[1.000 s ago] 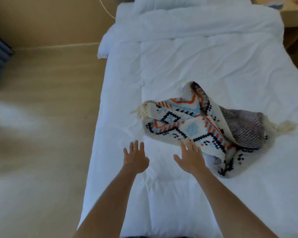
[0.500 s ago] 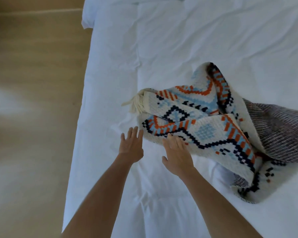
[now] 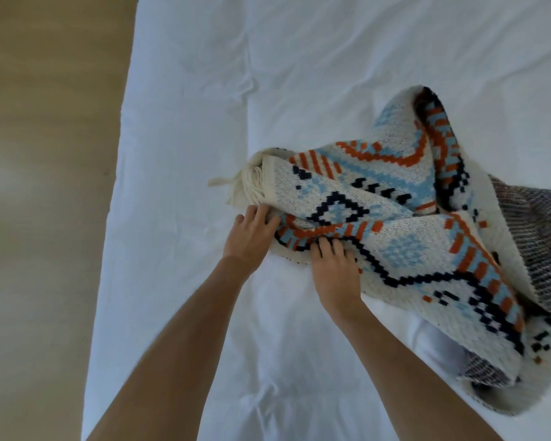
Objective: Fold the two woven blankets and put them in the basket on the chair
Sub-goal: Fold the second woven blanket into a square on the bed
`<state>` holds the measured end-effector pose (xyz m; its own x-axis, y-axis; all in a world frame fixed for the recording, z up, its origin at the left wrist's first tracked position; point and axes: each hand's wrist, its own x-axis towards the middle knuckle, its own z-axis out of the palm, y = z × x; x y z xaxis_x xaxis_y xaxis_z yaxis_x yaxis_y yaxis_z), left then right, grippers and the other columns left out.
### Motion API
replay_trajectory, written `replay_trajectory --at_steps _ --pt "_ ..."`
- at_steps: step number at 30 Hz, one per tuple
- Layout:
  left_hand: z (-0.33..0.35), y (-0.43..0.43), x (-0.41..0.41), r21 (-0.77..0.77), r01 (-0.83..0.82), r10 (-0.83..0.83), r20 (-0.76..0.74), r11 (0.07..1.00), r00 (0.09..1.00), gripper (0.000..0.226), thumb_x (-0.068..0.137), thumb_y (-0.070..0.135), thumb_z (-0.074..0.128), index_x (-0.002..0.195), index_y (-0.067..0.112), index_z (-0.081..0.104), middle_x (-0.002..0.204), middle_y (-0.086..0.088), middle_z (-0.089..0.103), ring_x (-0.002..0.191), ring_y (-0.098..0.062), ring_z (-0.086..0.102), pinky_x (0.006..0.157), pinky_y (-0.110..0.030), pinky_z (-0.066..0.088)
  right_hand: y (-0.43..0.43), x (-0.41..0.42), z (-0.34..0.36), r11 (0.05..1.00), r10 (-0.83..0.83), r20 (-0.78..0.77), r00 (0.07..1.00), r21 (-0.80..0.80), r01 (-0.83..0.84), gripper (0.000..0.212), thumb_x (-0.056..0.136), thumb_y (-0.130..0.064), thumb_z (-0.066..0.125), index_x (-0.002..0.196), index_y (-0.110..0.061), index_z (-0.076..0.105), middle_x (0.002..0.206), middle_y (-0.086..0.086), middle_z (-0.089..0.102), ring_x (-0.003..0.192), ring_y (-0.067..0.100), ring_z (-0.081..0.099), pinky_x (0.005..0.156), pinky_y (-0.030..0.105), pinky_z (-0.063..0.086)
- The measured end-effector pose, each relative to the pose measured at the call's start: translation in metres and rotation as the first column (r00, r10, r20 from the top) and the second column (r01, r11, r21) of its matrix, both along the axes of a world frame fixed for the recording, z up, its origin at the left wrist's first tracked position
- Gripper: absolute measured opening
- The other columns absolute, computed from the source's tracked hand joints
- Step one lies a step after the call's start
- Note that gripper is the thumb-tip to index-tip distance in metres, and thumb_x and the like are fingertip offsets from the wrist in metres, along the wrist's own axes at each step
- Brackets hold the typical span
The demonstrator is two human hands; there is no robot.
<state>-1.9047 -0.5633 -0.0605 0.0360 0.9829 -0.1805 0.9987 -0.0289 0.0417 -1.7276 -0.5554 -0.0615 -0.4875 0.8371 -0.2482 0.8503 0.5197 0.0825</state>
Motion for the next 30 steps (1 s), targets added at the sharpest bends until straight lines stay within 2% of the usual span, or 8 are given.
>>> replay_trajectory --at_steps 5,11,14,19,22,25,28,30 --pt "0.015 -0.006 -0.003 0.075 0.034 -0.033 -0.017 0.997 0.999 0.049 0.049 0.003 0.081 0.096 0.009 0.065 0.096 -0.013 0.061 0.079 -0.029 0.057 0.061 -0.037 0.051 -0.003 -0.004 0.014 1.000 -0.008 -0.074 0.997 -0.004 0.008 0.019 0.055 0.002 0.074 0.069 -0.005 0.063 0.064 0.011 0.060 0.058 0.030 0.059 0.052 0.038 0.052" --pt "0.039 -0.050 0.001 0.115 0.080 -0.064 -0.136 0.990 0.989 0.029 0.057 0.013 0.079 0.084 0.013 0.068 0.098 -0.007 0.060 0.094 -0.026 0.054 0.074 -0.036 0.049 -0.036 0.001 0.039 0.995 -0.037 -0.113 0.993 -0.099 0.026 0.028 0.045 0.004 0.079 0.066 -0.005 0.063 0.058 0.010 0.059 0.051 0.026 0.060 0.041 0.032 0.049" --pt "0.051 -0.083 0.005 0.075 0.084 -0.073 -0.145 0.994 0.987 0.033 0.051 0.014 0.083 0.080 0.013 0.068 0.085 -0.006 0.062 0.081 -0.025 0.058 0.071 -0.036 0.050 -0.064 0.009 0.053 0.989 -0.044 -0.133 0.990 -0.147 0.024 0.027 0.047 0.002 0.078 0.069 -0.004 0.064 0.059 0.011 0.060 0.051 0.026 0.061 0.037 0.030 0.046" --pt "0.075 -0.143 0.009 0.001 0.107 -0.106 -0.075 0.994 0.991 0.035 0.032 0.007 0.086 0.059 0.014 0.065 0.059 -0.003 0.057 0.054 -0.022 0.056 0.057 -0.028 0.050 -0.117 0.023 0.074 0.937 -0.030 -0.127 0.991 -0.350 -0.016 0.028 0.091 -0.008 0.043 0.117 -0.005 0.053 0.110 0.013 0.061 0.098 0.028 0.062 0.075 0.036 0.052" --pt "0.080 -0.188 0.010 -0.072 0.110 -0.109 0.022 0.991 0.994 0.041 0.022 0.007 0.086 0.055 0.017 0.064 0.055 0.001 0.056 0.045 -0.017 0.055 0.043 -0.020 0.043 -0.150 0.027 0.086 0.892 0.016 -0.091 0.996 -0.448 -0.055 0.027 0.093 -0.014 0.042 0.118 -0.008 0.050 0.114 0.010 0.059 0.101 0.025 0.060 0.079 0.034 0.049" --pt "0.070 -0.232 0.011 -0.139 0.083 -0.074 0.070 0.987 0.995 0.045 0.021 0.013 0.087 0.060 0.020 0.065 0.059 0.005 0.058 0.047 -0.012 0.056 0.040 -0.020 0.042 -0.178 0.029 0.081 0.867 0.043 -0.052 0.998 -0.495 -0.063 0.028 0.092 -0.014 0.043 0.120 -0.009 0.049 0.119 0.010 0.056 0.109 0.025 0.055 0.083 0.035 0.047" --pt "0.053 -0.258 0.013 -0.173 0.014 -0.007 0.044 0.985 0.999 0.047 0.028 0.012 0.081 0.071 0.017 0.063 0.069 -0.001 0.058 0.057 -0.018 0.054 0.044 -0.027 0.041 -0.196 0.029 0.069 0.896 0.055 -0.027 0.998 -0.440 -0.061 0.034 0.081 -0.010 0.060 0.115 -0.008 0.056 0.116 0.013 0.055 0.108 0.029 0.054 0.085 0.040 0.048" --pt "0.042 -0.269 0.016 -0.172 -0.076 0.075 -0.011 0.982 0.997 0.047 0.035 0.009 0.078 0.078 0.013 0.061 0.077 -0.008 0.055 0.062 -0.025 0.051 0.046 -0.033 0.038 -0.201 0.031 0.060 0.923 0.088 0.008 0.996 -0.377 -0.078 0.045 0.048 -0.010 0.085 0.088 -0.010 0.067 0.088 0.012 0.062 0.080 0.029 0.062 0.062 0.040 0.053"
